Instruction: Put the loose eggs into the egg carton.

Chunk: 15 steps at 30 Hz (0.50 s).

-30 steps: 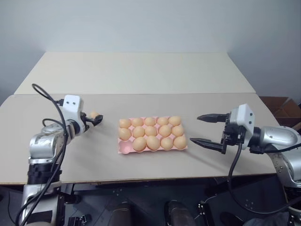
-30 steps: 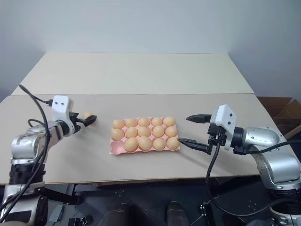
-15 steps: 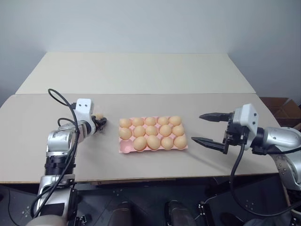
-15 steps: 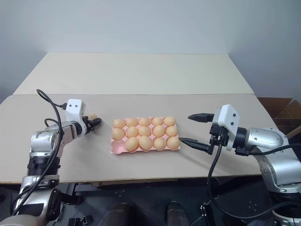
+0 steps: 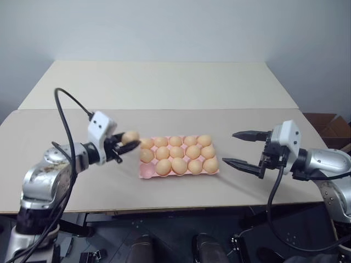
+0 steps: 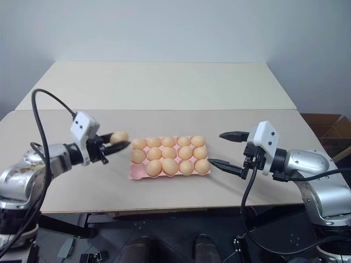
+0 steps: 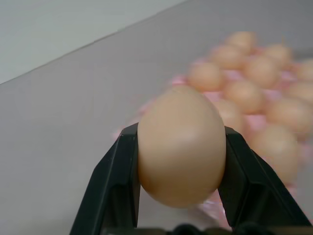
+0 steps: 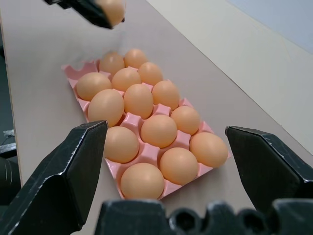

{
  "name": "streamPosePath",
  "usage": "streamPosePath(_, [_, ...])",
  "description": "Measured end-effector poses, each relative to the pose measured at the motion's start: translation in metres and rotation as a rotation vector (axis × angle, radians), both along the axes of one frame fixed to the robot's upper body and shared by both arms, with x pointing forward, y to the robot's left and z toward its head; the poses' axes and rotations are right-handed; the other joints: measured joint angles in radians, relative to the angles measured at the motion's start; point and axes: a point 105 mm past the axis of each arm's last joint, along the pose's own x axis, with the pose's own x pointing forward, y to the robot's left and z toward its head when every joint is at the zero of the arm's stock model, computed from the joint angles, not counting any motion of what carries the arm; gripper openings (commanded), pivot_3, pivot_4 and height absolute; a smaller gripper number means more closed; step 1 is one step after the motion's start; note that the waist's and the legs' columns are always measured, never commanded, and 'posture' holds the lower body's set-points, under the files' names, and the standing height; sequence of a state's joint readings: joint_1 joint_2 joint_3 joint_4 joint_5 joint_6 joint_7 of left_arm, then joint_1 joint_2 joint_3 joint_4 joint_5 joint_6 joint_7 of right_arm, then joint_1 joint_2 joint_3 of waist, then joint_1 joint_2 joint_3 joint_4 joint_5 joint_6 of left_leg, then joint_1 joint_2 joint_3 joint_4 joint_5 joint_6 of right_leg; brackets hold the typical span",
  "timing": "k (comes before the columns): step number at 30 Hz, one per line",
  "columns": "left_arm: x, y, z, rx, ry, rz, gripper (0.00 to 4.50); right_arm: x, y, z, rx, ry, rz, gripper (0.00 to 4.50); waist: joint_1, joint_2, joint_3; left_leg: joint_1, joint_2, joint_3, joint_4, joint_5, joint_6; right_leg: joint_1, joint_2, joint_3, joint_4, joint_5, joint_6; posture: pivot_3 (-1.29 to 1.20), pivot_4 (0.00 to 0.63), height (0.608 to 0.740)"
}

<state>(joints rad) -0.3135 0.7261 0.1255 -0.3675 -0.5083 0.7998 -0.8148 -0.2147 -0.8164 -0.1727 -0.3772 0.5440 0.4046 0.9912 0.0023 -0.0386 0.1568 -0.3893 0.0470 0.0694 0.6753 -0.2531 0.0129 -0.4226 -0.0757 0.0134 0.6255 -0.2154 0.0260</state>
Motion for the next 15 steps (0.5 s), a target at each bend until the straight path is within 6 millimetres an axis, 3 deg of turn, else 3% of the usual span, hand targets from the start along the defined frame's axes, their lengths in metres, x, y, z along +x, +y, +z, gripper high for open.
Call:
streamPosePath(11, [-0.019,-0.021,-0.025,0.064,0.078,-0.172,1.96,-0.005,0.001,-0.005,0.007,0.016,-0.01,4.5,0.004,0.0,0.0,0.0,0.0,0.0,0.0,0.0,0.0,0.0,0.001,0.0,0.0,0.0,0.0,0.0,0.15,0.74])
streamPosePath(15, [-0.023,-0.019,-0.03,0.125,0.094,-0.192,3.06,-0.006,0.001,-0.005,0.008,0.013,-0.017,4.5,0.006,0.0,0.0,0.0,0.0,0.0,0.0,0.0,0.0,0.0,0.001,0.0,0.0,-0.001,0.0,0.0,0.15,0.74])
